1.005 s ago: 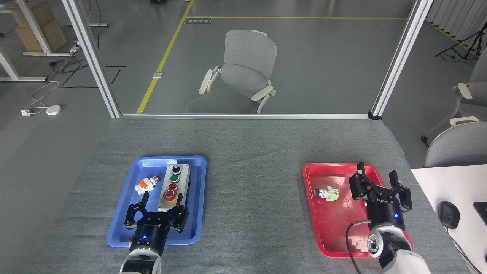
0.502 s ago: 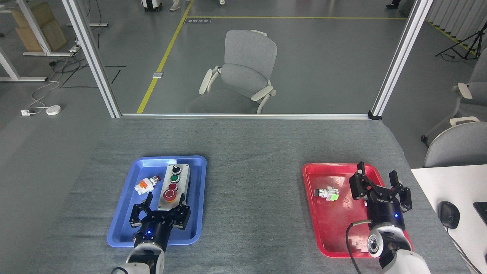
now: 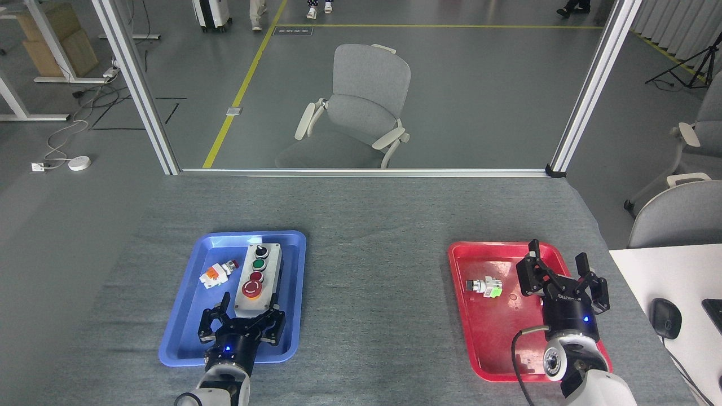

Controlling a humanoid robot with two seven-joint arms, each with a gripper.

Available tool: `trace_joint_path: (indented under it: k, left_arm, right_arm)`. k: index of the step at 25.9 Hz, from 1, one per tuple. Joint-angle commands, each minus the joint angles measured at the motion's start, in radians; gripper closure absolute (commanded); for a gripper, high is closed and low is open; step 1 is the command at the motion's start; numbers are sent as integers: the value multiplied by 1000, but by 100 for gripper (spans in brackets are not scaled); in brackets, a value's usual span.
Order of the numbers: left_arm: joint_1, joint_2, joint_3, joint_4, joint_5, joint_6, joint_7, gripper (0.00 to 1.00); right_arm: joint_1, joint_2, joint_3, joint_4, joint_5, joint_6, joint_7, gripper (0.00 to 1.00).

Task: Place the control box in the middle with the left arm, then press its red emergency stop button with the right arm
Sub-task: 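Lift the control box with the left gripper and pull it toward the robot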

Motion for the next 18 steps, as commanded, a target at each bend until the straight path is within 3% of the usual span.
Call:
trace_joint_path:
  k: [1,15,16,18]
  left_arm:
    - [-13,-1,-6,41,1,10,1,0]
    - [-98,-24,-6,225,7,24,51,1]
    - [-98,-24,-6,227,8,33,51,2]
    - [-98,-24,-6,228,11,47,51,15]
  right_arm:
    - [0,1,0,0,0,0,0,0]
    - [0,1,0,0,-2,0,3,0]
    - [2,1,0,0,-2,-1,2,0]
    - [2,2,2,0,0,-1,2,0]
